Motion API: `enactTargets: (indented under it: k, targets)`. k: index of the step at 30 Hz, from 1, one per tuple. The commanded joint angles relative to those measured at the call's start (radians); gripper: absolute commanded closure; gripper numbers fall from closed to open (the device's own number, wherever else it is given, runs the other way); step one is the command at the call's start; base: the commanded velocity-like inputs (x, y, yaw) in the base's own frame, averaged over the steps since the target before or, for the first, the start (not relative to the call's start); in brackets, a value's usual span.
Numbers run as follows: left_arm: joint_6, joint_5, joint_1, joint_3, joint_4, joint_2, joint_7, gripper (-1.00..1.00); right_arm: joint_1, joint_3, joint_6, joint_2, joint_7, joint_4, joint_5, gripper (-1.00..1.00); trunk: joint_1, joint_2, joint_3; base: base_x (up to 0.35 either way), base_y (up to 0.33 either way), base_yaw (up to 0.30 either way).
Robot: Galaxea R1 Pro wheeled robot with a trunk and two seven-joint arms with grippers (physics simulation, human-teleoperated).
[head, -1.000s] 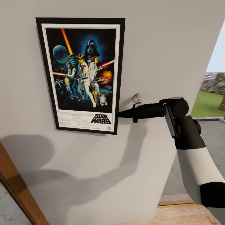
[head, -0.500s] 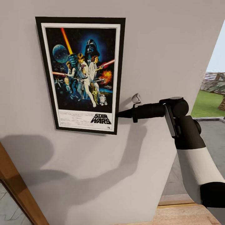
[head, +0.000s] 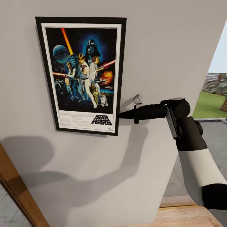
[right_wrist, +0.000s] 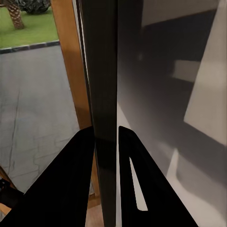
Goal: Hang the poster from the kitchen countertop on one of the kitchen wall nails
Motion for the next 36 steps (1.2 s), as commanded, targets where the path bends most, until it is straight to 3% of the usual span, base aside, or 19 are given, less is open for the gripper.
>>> enactTargets:
  k: [1, 36]
  targets:
    - [-0.006, 0.004, -0.001, -0.005, 0.001, 0.000, -0.002, -1.00, -0.001, 0.000, 0.011, 0.000, 0.008, 0.000, 0.002, 1.00, 0.000, -0.001, -0.001, 0.000, 0.000, 0.000]
    - [-0.006, 0.004, 0.011, -0.006, 0.000, -0.009, -0.001, -1.00, -0.001, 0.000, 0.011, 0.000, 0.006, -0.001, 0.003, 1.00, 0.000, -0.001, -0.001, 0.000, 0.000, 0.000]
